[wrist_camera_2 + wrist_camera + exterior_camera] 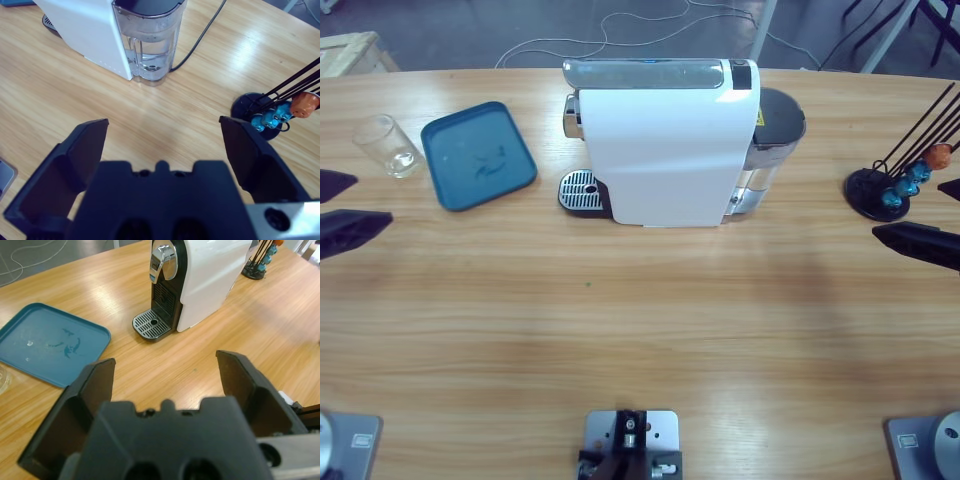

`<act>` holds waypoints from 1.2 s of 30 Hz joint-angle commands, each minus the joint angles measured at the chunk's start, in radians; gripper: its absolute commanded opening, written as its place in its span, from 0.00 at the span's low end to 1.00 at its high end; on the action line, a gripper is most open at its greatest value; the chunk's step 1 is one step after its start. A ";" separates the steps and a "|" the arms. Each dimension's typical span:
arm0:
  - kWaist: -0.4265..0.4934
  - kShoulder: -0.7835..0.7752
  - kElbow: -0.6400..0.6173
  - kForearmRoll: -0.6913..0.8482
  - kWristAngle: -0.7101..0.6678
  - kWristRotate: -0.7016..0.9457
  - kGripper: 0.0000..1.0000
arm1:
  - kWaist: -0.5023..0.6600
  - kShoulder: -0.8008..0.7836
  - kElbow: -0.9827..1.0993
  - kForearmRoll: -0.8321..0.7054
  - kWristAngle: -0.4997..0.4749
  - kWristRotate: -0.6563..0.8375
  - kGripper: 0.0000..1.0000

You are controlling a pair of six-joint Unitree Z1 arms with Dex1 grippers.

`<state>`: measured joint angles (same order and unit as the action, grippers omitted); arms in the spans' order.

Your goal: Pour coffee

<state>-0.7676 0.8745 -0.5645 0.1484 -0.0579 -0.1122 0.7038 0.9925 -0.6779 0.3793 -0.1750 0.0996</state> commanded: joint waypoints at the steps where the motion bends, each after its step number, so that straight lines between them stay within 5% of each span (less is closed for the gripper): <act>1: 0.011 0.030 0.025 -0.009 0.000 0.006 0.86 | -0.015 0.012 0.029 -0.013 -0.015 0.009 0.96; 12: 0.026 0.060 -0.057 0.017 -0.033 -0.045 0.86 | -0.015 0.017 0.028 -0.013 -0.012 0.009 0.93; 13: 0.055 0.066 -0.090 0.015 -0.087 -0.089 0.82 | -0.015 0.020 0.027 -0.013 -0.012 0.009 0.93; 15: 0.136 0.115 -0.154 0.002 -0.263 -0.189 0.45 | -0.015 0.026 0.025 -0.013 -0.011 0.009 0.93; 16: 0.177 0.143 -0.168 -0.019 -0.333 -0.249 0.43 | -0.015 0.029 0.023 -0.013 -0.011 0.009 0.93; 18: 0.262 0.170 -0.169 -0.098 -0.419 -0.376 0.48 | -0.015 0.034 0.023 -0.013 -0.011 0.009 0.93; 20: 0.375 0.206 -0.169 -0.172 -0.492 -0.502 0.74 | -0.015 0.034 0.023 -0.013 -0.011 0.009 0.93; 21: 0.431 0.250 -0.169 -0.211 -0.552 -0.574 0.79 | -0.015 0.034 0.023 -0.013 -0.011 0.009 0.93; 25: 0.488 0.356 -0.167 -0.275 -0.626 -0.713 0.79 | -0.015 0.029 0.024 -0.013 -0.011 0.009 0.92; 36: 0.452 0.591 -0.262 -0.407 -0.748 -0.865 0.78 | -0.015 0.025 0.026 -0.013 -0.011 0.009 0.89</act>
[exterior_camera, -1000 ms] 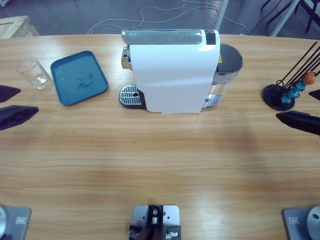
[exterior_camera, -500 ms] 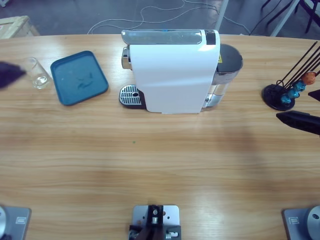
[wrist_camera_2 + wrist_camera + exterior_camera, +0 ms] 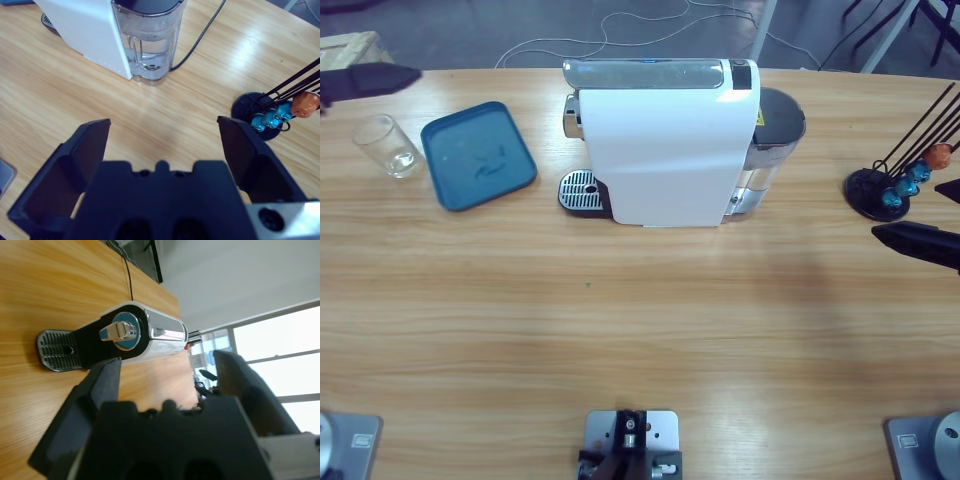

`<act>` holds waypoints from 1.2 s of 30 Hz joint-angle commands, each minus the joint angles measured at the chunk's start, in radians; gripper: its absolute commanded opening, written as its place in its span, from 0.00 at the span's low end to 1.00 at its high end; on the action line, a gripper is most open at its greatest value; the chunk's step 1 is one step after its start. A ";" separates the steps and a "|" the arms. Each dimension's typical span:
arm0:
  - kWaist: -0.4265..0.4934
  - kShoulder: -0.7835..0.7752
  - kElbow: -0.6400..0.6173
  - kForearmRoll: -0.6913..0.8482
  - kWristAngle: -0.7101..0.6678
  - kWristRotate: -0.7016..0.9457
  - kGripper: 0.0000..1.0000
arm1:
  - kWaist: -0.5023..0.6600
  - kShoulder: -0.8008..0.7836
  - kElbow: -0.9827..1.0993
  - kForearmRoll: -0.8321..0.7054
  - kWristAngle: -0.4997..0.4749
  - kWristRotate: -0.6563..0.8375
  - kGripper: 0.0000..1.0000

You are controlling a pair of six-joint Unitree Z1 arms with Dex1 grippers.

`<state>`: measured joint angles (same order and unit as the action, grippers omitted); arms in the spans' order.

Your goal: Pour coffee

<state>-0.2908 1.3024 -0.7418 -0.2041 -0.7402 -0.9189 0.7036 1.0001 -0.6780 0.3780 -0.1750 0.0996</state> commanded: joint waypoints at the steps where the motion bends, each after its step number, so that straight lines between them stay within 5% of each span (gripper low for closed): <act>1: -0.027 0.184 -0.106 -0.055 -0.076 -0.058 0.78 | -0.015 0.018 0.026 -0.011 -0.011 0.009 0.89; 9: -0.060 0.339 -0.127 -0.222 -0.242 -0.096 0.78 | -0.015 0.020 0.025 -0.011 -0.012 0.009 0.88; 36: -0.116 0.514 -0.125 -0.372 -0.240 -0.132 0.78 | -0.015 0.017 0.028 -0.011 -0.012 0.009 0.85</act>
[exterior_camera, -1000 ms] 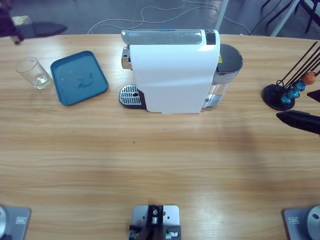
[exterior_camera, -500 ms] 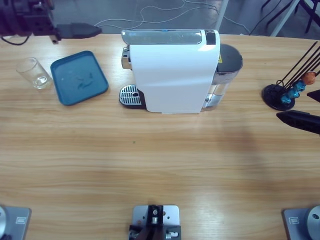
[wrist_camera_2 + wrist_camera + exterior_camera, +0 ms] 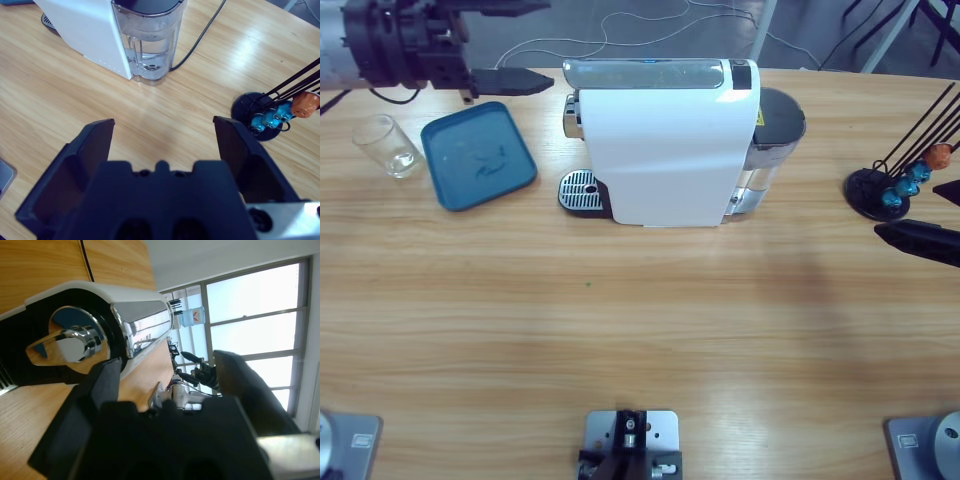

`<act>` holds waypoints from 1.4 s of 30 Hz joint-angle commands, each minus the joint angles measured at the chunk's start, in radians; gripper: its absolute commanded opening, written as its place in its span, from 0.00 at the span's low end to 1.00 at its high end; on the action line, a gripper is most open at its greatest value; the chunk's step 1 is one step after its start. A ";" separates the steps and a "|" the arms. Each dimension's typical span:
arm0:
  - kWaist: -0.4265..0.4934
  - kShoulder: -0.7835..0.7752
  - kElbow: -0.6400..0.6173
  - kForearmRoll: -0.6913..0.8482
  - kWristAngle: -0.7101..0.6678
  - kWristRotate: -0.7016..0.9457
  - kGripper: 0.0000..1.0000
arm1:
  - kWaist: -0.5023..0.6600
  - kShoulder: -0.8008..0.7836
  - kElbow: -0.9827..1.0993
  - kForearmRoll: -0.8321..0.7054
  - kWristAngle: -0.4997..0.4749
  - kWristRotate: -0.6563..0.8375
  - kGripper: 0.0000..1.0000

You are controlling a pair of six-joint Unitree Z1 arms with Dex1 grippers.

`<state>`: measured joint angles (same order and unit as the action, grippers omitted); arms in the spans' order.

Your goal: Pour coffee

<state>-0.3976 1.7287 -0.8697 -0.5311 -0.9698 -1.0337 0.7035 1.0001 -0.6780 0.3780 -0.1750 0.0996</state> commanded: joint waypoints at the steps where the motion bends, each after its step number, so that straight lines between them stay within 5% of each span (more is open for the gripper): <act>1: -0.009 0.092 0.001 -0.049 -0.010 -0.017 0.78 | -0.015 0.017 0.028 -0.011 -0.012 0.009 0.85; 19: -0.041 0.131 -0.049 -0.098 -0.006 -0.048 0.77 | -0.015 0.016 0.028 -0.011 -0.011 0.009 0.85; 21: -0.041 0.131 -0.050 -0.098 -0.007 -0.049 0.66 | -0.015 0.015 0.028 -0.011 -0.011 0.009 0.84; 27: -0.037 0.119 -0.034 -0.110 0.001 -0.044 0.00 | -0.015 0.020 0.026 -0.010 -0.004 0.009 0.79; 33: -0.032 0.110 -0.021 -0.130 0.003 -0.041 0.00 | -0.015 0.026 0.025 -0.008 0.004 0.009 0.55; 42: -0.034 0.089 -0.045 -0.132 -0.003 -0.023 0.00 | -0.015 0.043 0.020 -0.004 0.005 0.009 0.54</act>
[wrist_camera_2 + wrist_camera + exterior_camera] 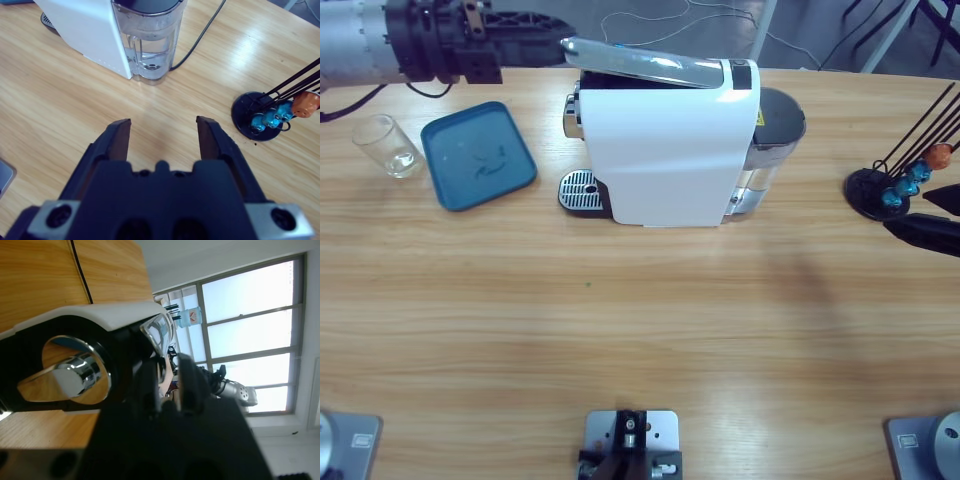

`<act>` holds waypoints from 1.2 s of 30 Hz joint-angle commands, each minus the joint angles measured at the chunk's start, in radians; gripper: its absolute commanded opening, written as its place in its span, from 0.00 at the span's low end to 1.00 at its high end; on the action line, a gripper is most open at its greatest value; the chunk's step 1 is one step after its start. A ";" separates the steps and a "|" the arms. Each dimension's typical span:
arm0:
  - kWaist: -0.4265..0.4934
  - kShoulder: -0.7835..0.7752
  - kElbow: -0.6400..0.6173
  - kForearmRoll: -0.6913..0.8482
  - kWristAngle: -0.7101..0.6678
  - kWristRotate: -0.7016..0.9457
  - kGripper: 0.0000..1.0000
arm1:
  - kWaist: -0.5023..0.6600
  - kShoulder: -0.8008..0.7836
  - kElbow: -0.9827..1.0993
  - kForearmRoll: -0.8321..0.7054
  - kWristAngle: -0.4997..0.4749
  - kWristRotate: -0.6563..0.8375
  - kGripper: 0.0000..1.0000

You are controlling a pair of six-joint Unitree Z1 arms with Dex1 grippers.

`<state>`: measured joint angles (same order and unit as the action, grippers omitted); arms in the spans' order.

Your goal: Pour coffee

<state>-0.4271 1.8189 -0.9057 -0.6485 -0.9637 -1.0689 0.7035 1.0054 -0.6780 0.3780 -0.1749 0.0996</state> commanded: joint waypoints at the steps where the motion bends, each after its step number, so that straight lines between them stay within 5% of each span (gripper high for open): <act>1: -0.007 -0.004 -0.017 -0.014 -0.011 0.011 0.00 | -0.015 0.038 0.020 -0.004 0.005 0.009 0.54; 13: -0.016 -0.092 -0.146 0.046 -0.011 -0.022 0.00 | -0.015 0.036 0.020 -0.004 0.004 0.009 0.55; 14: -0.016 -0.097 -0.158 0.093 -0.013 -0.014 0.06 | -0.015 0.036 0.020 -0.004 0.003 0.009 0.55; 15: -0.016 -0.107 -0.171 0.154 -0.011 0.003 0.31 | -0.015 0.035 0.020 -0.004 0.003 0.009 0.55; 16: -0.016 -0.123 -0.176 0.206 -0.002 0.024 0.44 | -0.015 0.035 0.020 -0.004 0.003 0.009 0.55; 17: -0.016 -0.147 -0.178 0.263 0.021 0.059 0.50 | -0.015 0.034 0.020 -0.004 0.003 0.009 0.55; 22: -0.031 -0.363 -0.171 0.651 0.291 0.385 0.50 | -0.015 0.025 0.022 0.003 -0.018 0.022 0.55; 24: -0.074 -0.501 -0.198 0.908 0.513 0.593 0.51 | -0.015 -0.004 0.026 0.009 -0.024 0.033 0.55; 25: -0.112 -0.556 -0.221 1.029 0.650 0.690 0.55 | -0.015 -0.038 0.034 0.010 -0.038 0.044 0.55; 27: -0.182 -0.642 -0.212 1.166 0.890 0.811 0.83 | -0.015 -0.114 0.059 -0.002 -0.064 0.068 0.55; 32: -0.186 -0.810 -0.027 1.140 0.986 0.878 0.89 | -0.032 -0.076 0.027 0.028 -0.094 0.184 0.60; 36: -0.186 -0.859 0.096 1.029 0.999 0.894 0.89 | -0.256 -0.048 -0.060 0.159 -0.084 0.239 0.68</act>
<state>-0.6031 1.0692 -0.9951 0.4770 -0.0101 -0.2133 0.6851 0.9329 -0.6624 0.3951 -0.2492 0.2491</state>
